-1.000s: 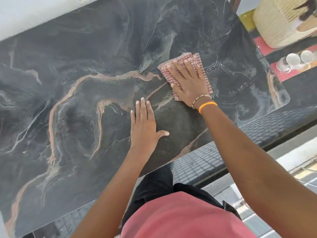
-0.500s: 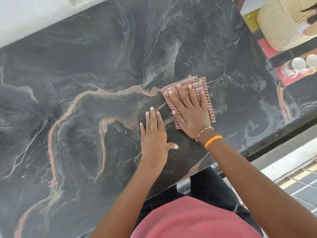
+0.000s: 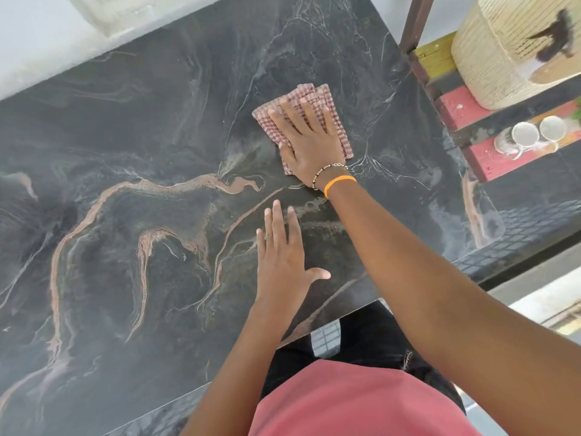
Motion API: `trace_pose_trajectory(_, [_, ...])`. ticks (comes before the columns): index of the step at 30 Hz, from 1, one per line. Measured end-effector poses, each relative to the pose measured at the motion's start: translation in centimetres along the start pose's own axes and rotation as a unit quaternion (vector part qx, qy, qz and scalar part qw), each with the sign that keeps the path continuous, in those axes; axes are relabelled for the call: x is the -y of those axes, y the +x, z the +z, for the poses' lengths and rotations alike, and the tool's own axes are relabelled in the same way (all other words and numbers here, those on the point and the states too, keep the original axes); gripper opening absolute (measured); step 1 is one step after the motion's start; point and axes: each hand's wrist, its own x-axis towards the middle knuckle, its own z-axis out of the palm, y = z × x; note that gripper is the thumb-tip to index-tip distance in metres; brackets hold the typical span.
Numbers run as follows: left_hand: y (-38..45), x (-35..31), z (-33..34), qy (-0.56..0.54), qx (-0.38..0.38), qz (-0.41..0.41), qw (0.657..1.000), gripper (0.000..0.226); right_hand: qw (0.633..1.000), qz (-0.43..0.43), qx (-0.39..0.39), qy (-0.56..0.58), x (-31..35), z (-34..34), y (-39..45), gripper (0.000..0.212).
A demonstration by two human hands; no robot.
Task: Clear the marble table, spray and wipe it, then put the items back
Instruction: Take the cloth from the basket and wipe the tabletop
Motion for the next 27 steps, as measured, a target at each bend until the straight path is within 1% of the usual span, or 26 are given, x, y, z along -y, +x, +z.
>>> trace_pose_trajectory(4, [0.6,-4.0,1.2,-0.030,0.040,0.005,0.999,0.117,0.997,0.072,-0.021,0.001,-8.2,-1.3,-0.2,0.057])
trace_pose_trajectory(6, [1.0,-5.4,1.8,-0.014,0.055,-0.007,0.998,0.117,0.994,0.103,-0.023,0.003,-11.9,-1.9,-0.3,0.057])
trace_pose_trajectory(8, [1.4,-6.3,2.3,0.024,0.063,-0.026,0.997,0.115,0.994,0.110,-0.022,0.000,-14.5,-2.4,-0.6,0.057])
trace_pose_trajectory(10, [1.6,-6.4,2.5,0.037,0.049,-0.043,0.997,0.111,0.995,0.102,-0.017,-0.004,-15.6,-2.5,-1.3,0.058])
trace_pose_trajectory(13, [1.5,-6.3,2.9,0.041,0.024,-0.049,0.998,0.110,0.994,0.105,-0.012,0.009,-16.3,-2.2,-3.8,0.059])
trace_pose_trajectory(17, [1.5,-6.4,2.9,0.032,0.012,-0.061,0.998,0.111,0.993,0.118,0.003,0.018,-17.1,-1.8,-10.6,0.061])
trace_pose_trajectory(21, [1.8,-6.4,3.0,0.028,0.007,-0.061,0.998,0.112,0.987,0.162,0.009,0.020,-16.0,-1.1,-16.9,0.061])
trace_pose_trajectory(25, [1.9,-5.9,3.2,0.028,0.008,-0.039,0.999,0.110,0.979,0.204,0.014,0.016,-13.6,-0.6,-17.6,0.061])
trace_pose_trajectory(27, [1.7,-5.6,3.3,0.007,-0.003,-0.024,1.000,0.108,0.983,0.181,0.014,0.008,-11.6,-0.4,-16.5,0.060])
